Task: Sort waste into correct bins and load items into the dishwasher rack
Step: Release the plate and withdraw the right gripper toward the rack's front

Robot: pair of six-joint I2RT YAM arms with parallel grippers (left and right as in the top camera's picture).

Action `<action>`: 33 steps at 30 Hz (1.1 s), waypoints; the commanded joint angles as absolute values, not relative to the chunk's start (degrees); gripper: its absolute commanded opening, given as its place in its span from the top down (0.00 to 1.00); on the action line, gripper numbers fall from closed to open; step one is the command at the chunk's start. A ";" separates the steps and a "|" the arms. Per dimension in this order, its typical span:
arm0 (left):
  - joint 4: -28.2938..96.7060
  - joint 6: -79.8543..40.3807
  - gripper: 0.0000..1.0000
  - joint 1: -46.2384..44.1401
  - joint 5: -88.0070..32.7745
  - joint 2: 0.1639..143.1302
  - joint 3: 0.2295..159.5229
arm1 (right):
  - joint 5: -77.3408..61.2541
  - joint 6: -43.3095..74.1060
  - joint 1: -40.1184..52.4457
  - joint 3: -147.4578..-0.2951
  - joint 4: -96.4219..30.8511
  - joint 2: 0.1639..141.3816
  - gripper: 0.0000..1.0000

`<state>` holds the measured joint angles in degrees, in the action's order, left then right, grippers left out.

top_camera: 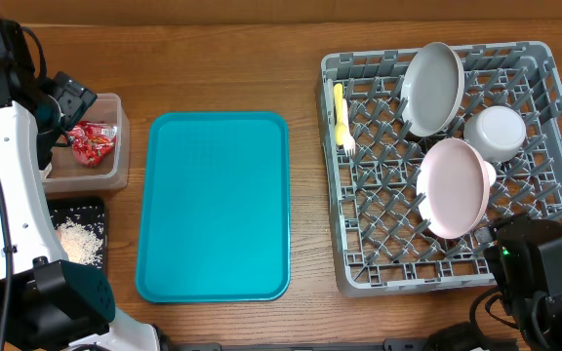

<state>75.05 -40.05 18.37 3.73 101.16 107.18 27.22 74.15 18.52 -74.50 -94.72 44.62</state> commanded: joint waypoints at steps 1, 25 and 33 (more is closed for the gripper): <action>74.94 -39.83 0.00 18.35 4.49 101.16 107.09 | 27.33 75.05 18.68 -74.22 -94.61 44.31 0.00; 74.94 -39.83 0.00 18.35 4.47 101.16 107.07 | 11.70 39.38 2.42 -32.71 -44.18 19.27 0.00; 74.94 -39.83 0.00 18.35 4.47 101.16 107.09 | 1.76 31.73 -0.78 -11.81 -18.70 9.37 0.00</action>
